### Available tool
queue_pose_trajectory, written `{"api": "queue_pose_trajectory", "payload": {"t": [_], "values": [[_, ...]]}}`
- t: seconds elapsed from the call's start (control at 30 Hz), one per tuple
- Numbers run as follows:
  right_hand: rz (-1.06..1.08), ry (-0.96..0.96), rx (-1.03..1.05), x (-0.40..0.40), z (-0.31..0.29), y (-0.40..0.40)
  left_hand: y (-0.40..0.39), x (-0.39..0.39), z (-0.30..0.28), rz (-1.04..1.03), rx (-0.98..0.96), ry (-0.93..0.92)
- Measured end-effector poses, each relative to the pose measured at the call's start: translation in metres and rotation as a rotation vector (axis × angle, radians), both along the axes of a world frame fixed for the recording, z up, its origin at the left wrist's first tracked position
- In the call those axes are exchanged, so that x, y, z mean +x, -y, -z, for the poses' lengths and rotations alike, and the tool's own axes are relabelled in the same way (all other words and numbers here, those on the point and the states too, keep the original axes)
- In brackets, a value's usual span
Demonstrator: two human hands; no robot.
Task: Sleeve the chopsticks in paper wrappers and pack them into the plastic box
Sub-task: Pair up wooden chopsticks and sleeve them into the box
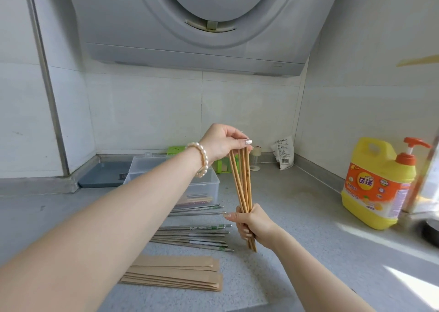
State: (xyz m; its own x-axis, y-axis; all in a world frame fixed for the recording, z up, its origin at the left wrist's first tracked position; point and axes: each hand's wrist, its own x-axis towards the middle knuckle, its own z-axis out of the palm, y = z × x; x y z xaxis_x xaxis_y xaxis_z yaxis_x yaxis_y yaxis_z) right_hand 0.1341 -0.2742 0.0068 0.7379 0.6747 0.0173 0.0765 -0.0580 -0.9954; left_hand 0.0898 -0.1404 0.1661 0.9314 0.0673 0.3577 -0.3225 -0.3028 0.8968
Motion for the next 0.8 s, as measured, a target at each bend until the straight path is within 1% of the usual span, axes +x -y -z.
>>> {"api": "queue_pose_trajectory", "payload": {"t": [0.17,0.33,0.6,0.8], "values": [[-0.014,0.054,-0.110,0.005,-0.009,0.005,-0.019,-0.003,0.000,-0.136,-0.025,0.000],[0.019,0.133,-0.272,0.011,-0.020,0.016,-0.031,-0.009,0.002,-0.183,-0.005,-0.017],[0.018,0.196,-0.413,0.018,-0.024,0.029,-0.054,-0.023,-0.004,-0.241,-0.190,-0.035],[0.054,0.240,-0.634,0.022,-0.016,0.037,-0.109,-0.047,-0.005,-0.380,-0.402,0.000]]}}
